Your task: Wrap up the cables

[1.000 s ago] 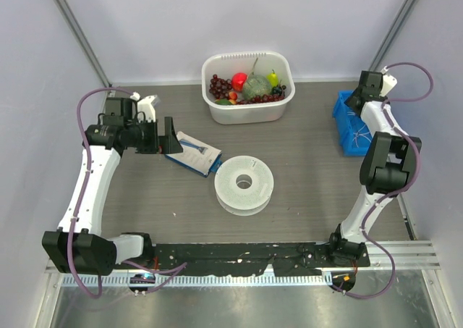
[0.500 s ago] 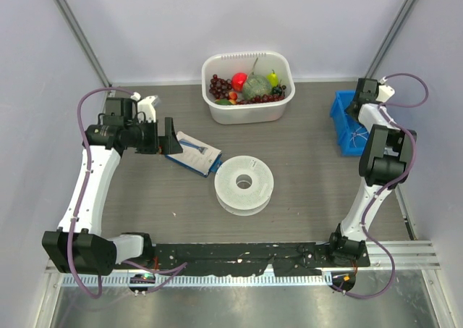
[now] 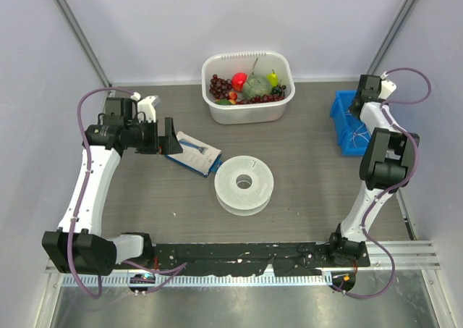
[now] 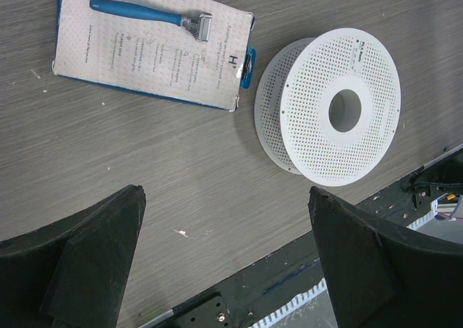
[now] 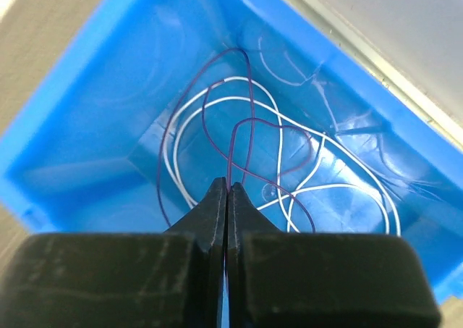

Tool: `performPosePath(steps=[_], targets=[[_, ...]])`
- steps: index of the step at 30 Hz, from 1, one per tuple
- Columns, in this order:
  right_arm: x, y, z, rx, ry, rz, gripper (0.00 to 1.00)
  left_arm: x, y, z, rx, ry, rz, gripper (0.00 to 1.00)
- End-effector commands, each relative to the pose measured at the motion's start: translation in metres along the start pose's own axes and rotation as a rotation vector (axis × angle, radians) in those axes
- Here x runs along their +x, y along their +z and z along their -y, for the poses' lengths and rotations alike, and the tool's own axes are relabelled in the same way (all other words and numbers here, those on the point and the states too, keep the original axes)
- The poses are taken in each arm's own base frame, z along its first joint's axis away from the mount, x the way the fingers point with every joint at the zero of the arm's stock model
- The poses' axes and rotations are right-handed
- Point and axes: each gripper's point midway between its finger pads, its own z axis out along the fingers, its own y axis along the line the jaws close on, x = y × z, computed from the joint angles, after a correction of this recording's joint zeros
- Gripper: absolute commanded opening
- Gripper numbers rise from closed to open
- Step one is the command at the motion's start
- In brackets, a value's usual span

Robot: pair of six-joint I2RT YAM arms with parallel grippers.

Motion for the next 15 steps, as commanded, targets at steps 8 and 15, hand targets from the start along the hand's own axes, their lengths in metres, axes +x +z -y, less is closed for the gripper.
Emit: performPosePath(steps=[8,15], targets=[[-0.126,-0.149,-0.032,-0.298,0.011,0.291,0.01,-0.013,-0.020,0.013,0.020,0.055,0.084,1.00],[-0.165,-0.221,-0.041,-0.443,-0.043,0.416,0.01,-0.014,-0.024,0.015,0.023,0.056,0.099,1.00]])
